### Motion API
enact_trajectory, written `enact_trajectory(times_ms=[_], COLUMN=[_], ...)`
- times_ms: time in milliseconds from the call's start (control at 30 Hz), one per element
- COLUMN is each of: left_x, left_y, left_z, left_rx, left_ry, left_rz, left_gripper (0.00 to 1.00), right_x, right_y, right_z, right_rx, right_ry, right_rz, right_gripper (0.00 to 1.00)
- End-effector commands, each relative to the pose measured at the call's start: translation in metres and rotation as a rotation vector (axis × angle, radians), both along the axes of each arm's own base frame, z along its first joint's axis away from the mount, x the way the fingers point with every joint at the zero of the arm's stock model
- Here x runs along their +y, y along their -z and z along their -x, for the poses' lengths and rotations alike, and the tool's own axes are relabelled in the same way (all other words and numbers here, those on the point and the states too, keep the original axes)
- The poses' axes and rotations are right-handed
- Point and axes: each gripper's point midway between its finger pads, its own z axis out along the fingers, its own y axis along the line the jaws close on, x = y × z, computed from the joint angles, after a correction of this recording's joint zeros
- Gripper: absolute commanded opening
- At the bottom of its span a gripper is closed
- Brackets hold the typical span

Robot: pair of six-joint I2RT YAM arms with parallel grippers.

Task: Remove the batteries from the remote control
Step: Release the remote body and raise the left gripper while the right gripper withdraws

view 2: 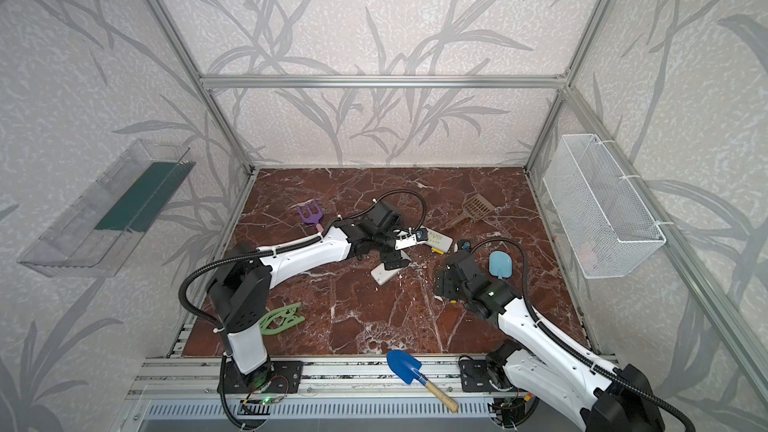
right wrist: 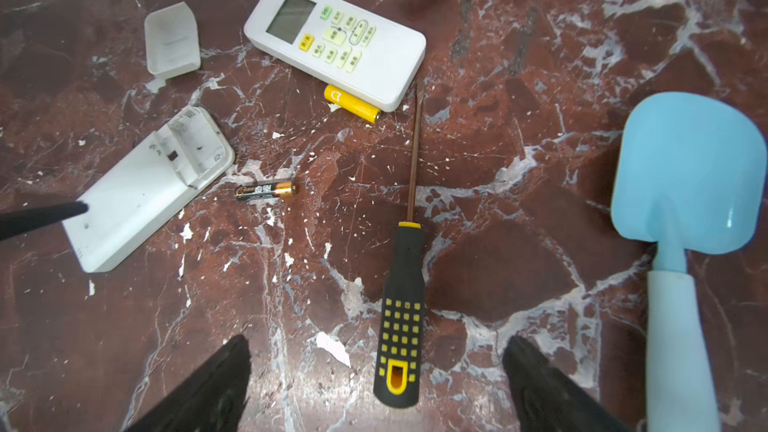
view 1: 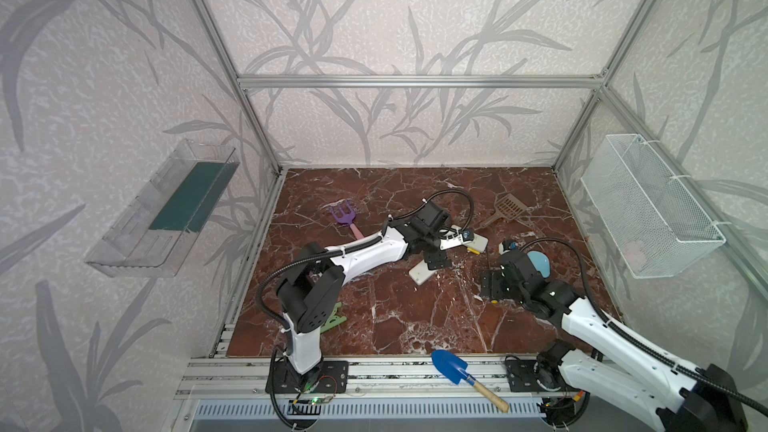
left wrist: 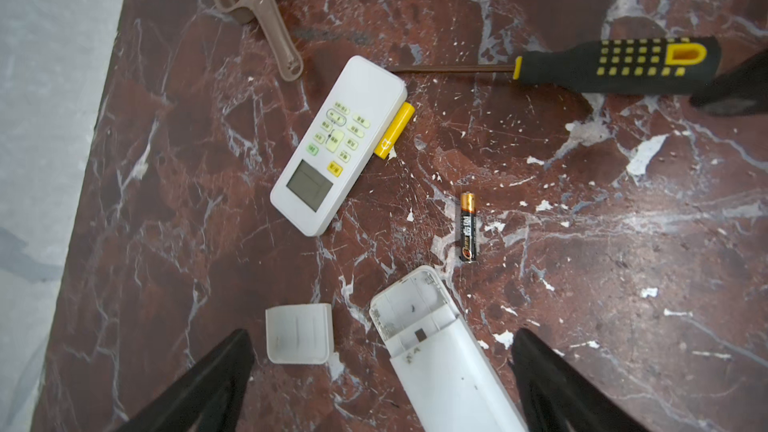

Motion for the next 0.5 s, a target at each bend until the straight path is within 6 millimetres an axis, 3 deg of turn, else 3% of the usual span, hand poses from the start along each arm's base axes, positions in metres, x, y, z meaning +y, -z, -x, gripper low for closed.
enact_trajectory(times_ms=[0,200,467], left_x=[0.004,-0.008,-0.025], left_y=[0.014,0.035,0.059], left_z=[0.005,-0.017,-0.064], left_rx=[0.049,0.061,0.073], left_ry=[0.185,0.27,0.228], left_rz=[-0.084,-0.131,-0.137], left_gripper=[0.96,0.95,0.94], right_x=[-0.004,-0.007,-0.003], right_y=[-0.003,-0.006,-0.005], right_z=[0.014,0.016,0.018], right_rx=[0.058,0.06,0.058], right_ry=[-0.073,-0.078,-0.103], right_rz=[0.015,-0.028,-0.057], right_gripper=[0.94,0.94,0.94])
